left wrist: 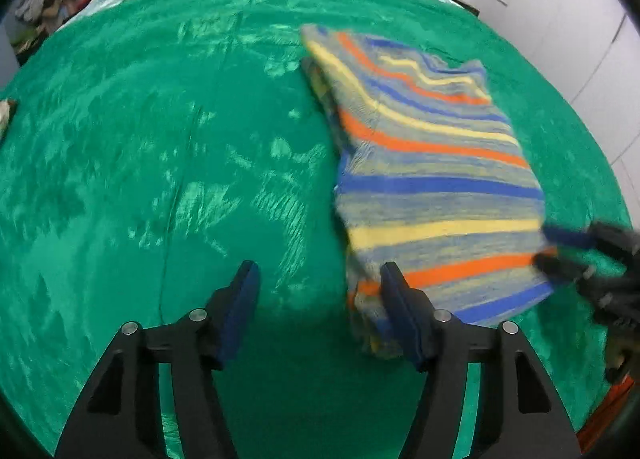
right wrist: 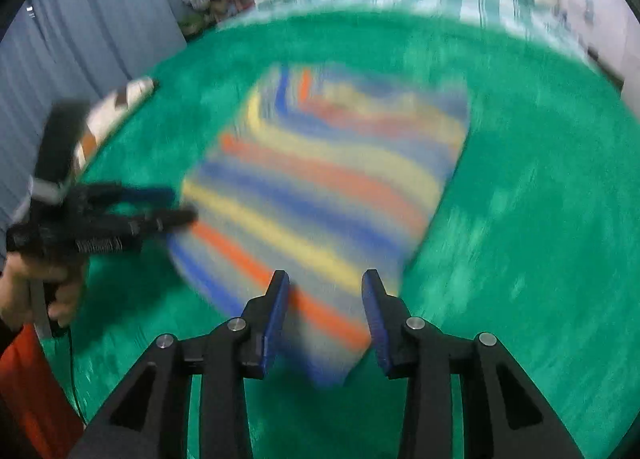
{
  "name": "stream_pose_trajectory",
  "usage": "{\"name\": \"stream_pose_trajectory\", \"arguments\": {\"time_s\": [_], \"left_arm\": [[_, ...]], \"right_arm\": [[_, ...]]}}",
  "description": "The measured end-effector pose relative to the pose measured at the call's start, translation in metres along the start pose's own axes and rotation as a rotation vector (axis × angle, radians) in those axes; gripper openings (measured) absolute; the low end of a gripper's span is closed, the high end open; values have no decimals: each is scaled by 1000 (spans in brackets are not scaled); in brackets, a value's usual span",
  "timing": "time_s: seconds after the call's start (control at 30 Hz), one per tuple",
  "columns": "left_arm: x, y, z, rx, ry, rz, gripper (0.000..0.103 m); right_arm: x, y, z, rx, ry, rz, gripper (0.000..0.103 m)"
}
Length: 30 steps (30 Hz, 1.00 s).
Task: Fold small clothes
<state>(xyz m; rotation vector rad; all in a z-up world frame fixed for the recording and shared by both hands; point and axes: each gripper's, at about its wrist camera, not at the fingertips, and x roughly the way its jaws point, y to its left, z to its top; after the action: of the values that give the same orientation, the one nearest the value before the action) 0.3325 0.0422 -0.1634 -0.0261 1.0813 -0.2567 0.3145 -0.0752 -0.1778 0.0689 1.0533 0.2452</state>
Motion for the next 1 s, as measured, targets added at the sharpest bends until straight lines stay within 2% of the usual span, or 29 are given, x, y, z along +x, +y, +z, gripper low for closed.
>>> {"name": "stream_pose_trajectory", "arguments": {"time_s": [0.17, 0.27, 0.33, 0.57, 0.73, 1.0], "left_arm": [[-19, 0, -3, -5, -4, 30, 67], [-35, 8, -10, -40, -10, 9, 68], [-47, 11, -16, -60, -28, -5, 73], [-85, 24, -44, -107, -71, -4, 84], [-92, 27, -62, -133, -61, -3, 84], [-89, 15, -70, -112, -37, 2, 84]], "right_arm": [[-10, -2, -7, 57, -33, -12, 41], [-37, 0, -11, 78, -88, -7, 58], [-55, 1, -18, 74, -122, -21, 67], [-92, -8, -61, 136, -152, -66, 70], [-99, -20, -103, 270, -140, -58, 70], [-103, -22, -125, 333, -138, -47, 70]]}}
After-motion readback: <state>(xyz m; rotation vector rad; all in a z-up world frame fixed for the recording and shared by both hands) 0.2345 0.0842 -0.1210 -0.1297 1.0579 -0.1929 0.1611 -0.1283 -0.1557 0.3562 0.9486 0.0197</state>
